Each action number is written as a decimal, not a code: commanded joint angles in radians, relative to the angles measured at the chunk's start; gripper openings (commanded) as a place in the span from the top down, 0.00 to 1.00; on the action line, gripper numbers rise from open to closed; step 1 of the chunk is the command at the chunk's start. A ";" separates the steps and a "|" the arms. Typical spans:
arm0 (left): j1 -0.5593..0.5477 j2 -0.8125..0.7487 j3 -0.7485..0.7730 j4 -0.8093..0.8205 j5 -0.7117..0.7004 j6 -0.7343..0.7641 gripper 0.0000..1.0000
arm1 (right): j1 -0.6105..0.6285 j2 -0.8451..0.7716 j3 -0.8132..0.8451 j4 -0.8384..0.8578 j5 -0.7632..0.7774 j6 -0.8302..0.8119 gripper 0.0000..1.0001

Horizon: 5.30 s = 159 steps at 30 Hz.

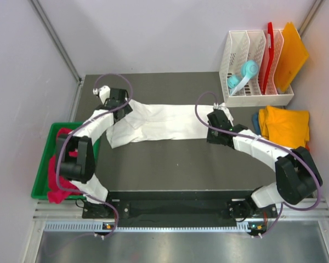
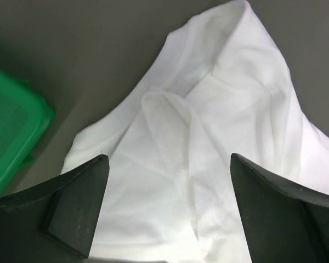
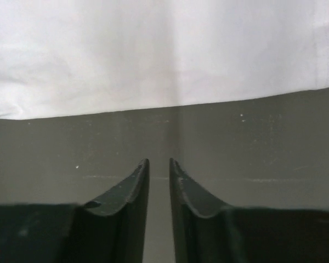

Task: Fold and stack the t-shirts
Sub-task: Fold the tshirt

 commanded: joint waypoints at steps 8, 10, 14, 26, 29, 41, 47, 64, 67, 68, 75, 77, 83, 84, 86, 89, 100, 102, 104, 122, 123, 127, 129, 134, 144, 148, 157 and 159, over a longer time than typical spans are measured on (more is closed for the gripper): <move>-0.048 -0.167 -0.260 0.032 0.079 -0.109 0.98 | 0.053 0.236 0.276 0.129 -0.288 -0.030 1.00; -0.048 -0.167 -0.268 0.026 0.082 -0.111 1.00 | 0.064 0.277 0.357 0.120 -0.339 -0.037 1.00; -0.048 -0.131 -0.265 0.018 0.085 -0.103 1.00 | 0.091 0.369 0.465 0.090 -0.351 -0.042 1.00; -0.047 -0.011 -0.173 0.030 0.084 -0.091 1.00 | 0.088 0.428 0.384 0.080 -0.288 -0.047 1.00; -0.047 -0.001 -0.160 0.022 0.082 -0.095 1.00 | 0.081 0.455 0.341 0.108 -0.288 -0.034 1.00; -0.036 0.057 -0.084 0.013 0.064 -0.077 0.93 | 0.038 0.541 0.285 0.134 -0.349 0.018 1.00; -0.024 0.169 0.002 -0.005 0.094 -0.077 0.93 | 0.034 0.516 0.256 0.137 -0.354 0.015 1.00; -0.022 0.287 0.236 0.030 0.085 -0.043 0.92 | 0.030 0.537 0.227 0.142 -0.360 -0.001 1.00; -0.022 0.328 0.289 0.033 0.111 -0.035 0.92 | 0.027 0.540 0.226 0.143 -0.360 -0.004 1.00; -0.022 0.344 0.306 0.030 0.117 -0.034 0.91 | 0.027 0.540 0.226 0.143 -0.360 -0.002 1.00; -0.022 0.463 0.427 0.073 0.211 0.035 0.63 | 0.025 0.546 0.229 0.139 -0.363 -0.011 1.00; -0.022 0.438 0.412 0.097 0.196 0.037 0.37 | 0.025 0.539 0.230 0.134 -0.357 -0.017 1.00; -0.022 0.110 0.149 0.268 0.147 0.005 0.01 | 0.016 0.368 0.216 0.137 -0.256 -0.001 0.95; -0.024 0.074 0.130 0.265 0.145 0.000 0.01 | 0.010 0.315 0.222 0.128 -0.251 0.001 0.89; -0.027 -0.019 0.078 0.256 0.151 -0.003 0.01 | 0.002 0.276 0.264 0.105 -0.192 -0.001 0.77; -0.039 -0.095 0.001 0.230 0.180 0.000 0.01 | -0.024 0.255 0.331 0.065 -0.161 -0.016 0.69; -0.108 -0.067 -0.237 0.136 0.237 -0.057 1.00 | -0.212 0.535 0.557 0.016 -0.109 -0.059 1.00; -0.108 -0.078 -0.266 0.147 0.240 -0.061 1.00 | -0.220 0.590 0.632 -0.007 -0.102 -0.071 1.00; -0.110 -0.093 -0.283 0.150 0.243 -0.066 1.00 | -0.222 0.620 0.696 -0.018 -0.093 -0.080 1.00; -0.169 -0.074 -0.297 0.047 0.268 -0.078 1.00 | -0.288 0.997 1.224 -0.188 -0.130 -0.036 0.87; -0.168 -0.067 -0.297 0.048 0.266 -0.080 1.00 | -0.291 1.002 1.227 -0.188 -0.130 -0.036 0.84; -0.169 -0.029 -0.291 0.047 0.274 -0.091 1.00 | -0.303 1.019 1.226 -0.197 -0.133 -0.019 0.79; -0.169 0.011 -0.274 0.030 0.280 -0.103 1.00 | -0.306 1.031 1.224 -0.206 -0.145 -0.008 0.78; -0.169 0.066 -0.260 0.015 0.294 -0.127 1.00 | -0.306 0.974 1.117 -0.214 -0.145 -0.005 0.85; -0.168 0.225 -0.143 -0.047 0.315 -0.149 1.00 | -0.298 0.813 0.858 -0.285 -0.147 -0.008 0.86; -0.168 0.253 -0.116 -0.059 0.334 -0.155 1.00 | -0.285 0.770 0.793 -0.311 -0.104 -0.027 0.85; -0.177 0.241 -0.110 -0.068 0.297 -0.140 1.00 | -0.278 0.769 0.746 -0.320 -0.053 -0.064 0.85; -0.174 0.270 -0.079 -0.085 0.288 -0.127 1.00 | -0.278 0.767 0.736 -0.325 -0.061 -0.064 0.85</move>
